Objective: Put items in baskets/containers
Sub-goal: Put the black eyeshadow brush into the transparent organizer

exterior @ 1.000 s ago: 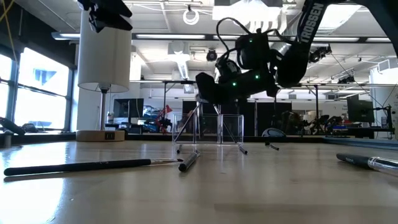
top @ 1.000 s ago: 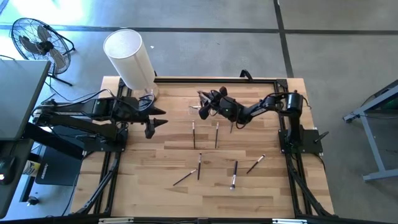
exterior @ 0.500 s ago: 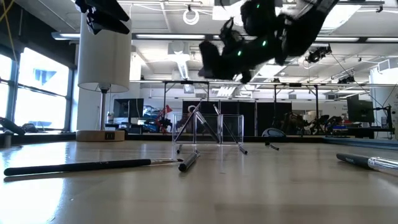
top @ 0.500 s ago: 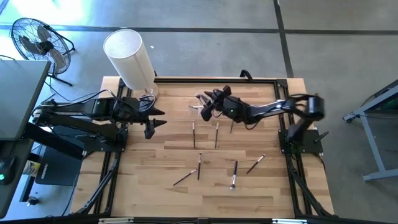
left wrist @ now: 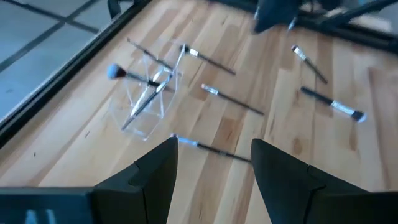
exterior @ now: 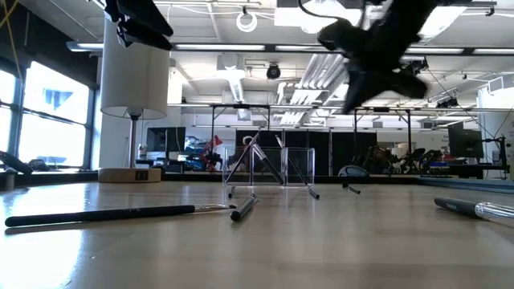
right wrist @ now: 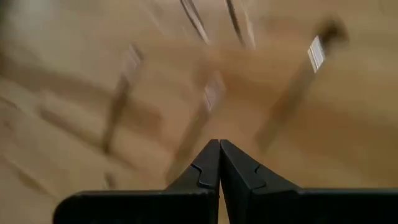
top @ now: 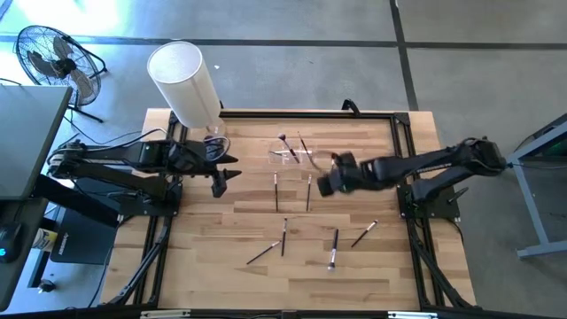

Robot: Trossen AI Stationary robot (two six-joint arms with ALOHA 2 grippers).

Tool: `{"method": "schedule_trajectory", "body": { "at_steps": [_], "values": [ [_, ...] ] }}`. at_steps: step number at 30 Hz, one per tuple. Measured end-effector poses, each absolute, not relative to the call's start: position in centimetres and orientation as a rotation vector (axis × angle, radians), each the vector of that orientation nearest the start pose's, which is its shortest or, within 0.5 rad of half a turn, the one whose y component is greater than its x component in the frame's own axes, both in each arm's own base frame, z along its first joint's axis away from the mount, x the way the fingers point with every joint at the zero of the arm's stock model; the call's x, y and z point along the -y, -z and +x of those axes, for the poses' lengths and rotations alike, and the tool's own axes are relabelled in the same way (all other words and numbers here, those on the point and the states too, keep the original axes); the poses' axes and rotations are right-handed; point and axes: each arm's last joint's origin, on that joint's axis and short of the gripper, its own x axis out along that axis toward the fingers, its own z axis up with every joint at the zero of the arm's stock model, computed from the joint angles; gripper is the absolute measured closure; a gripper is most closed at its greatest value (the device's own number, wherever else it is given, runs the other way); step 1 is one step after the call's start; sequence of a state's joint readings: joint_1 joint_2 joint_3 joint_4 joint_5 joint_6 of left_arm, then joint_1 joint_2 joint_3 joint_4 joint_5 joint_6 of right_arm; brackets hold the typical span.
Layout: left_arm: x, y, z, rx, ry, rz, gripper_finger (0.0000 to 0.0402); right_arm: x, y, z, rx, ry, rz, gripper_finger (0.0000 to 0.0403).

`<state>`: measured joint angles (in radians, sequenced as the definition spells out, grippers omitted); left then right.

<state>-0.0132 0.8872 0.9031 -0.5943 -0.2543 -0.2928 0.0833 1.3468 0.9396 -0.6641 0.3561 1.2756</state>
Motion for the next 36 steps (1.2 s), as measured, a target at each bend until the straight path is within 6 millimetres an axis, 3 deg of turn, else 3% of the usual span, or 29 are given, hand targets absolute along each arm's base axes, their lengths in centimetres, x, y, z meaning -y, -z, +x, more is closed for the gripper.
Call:
{"method": "schedule_trajectory", "body": {
  "at_steps": [8, 12, 24, 30, 36],
  "values": [
    [-0.5, -31.1, 18.8, -0.589, -0.308, -0.17, 0.02, -7.9, -22.6, 21.9, -0.899, 1.076, 1.241, 0.0399],
    [-0.5, -30.7, 19.3, -0.616, -0.303, -0.145, 0.02, -9.5, -21.2, 20.2, -1.053, 1.192, 1.313, 0.0401],
    [-0.4, -30.0, 20.1, -0.657, -0.297, -0.134, 0.02, -8.8, -18.2, 17.5, -1.235, 1.446, 1.289, 0.0353],
    [-0.4, -30.0, 20.1, -0.657, -0.297, -0.135, 0.02, -7.8, -15.6, 17.2, -1.203, 1.45, 1.364, 0.0318],
    [-0.4, -30.0, 20.1, -0.658, -0.287, -0.147, 0.02, -6.7, -14.6, 17.0, -1.174, 1.477, 1.375, 0.0307]
  ]
}}
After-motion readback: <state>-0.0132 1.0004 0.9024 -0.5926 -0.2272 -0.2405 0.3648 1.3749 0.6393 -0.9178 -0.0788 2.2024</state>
